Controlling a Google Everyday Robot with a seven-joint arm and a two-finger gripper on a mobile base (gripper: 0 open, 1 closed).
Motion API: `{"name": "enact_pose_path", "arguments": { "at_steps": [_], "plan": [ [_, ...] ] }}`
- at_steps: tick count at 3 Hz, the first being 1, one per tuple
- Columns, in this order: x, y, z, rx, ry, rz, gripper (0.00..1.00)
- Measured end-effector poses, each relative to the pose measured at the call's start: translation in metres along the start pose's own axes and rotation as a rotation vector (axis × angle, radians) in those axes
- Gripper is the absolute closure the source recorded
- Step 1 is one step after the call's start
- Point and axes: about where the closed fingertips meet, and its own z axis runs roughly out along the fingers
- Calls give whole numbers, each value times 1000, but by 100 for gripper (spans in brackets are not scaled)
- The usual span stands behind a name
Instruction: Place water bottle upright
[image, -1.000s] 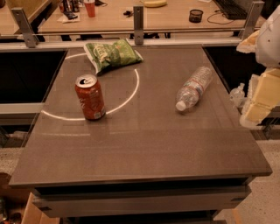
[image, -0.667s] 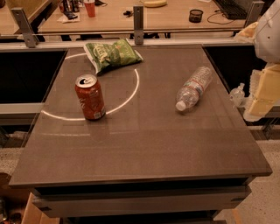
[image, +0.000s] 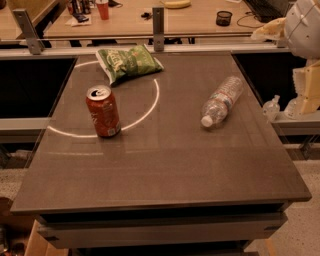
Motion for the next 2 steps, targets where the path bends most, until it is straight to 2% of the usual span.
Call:
{"name": "enact_pose_path", "arguments": {
  "at_steps": [1,2],
  "plan": [
    [18,-10,19,-78,-18,-134,0],
    [14,-44,63,-72,-15,-247,0]
  ]
}}
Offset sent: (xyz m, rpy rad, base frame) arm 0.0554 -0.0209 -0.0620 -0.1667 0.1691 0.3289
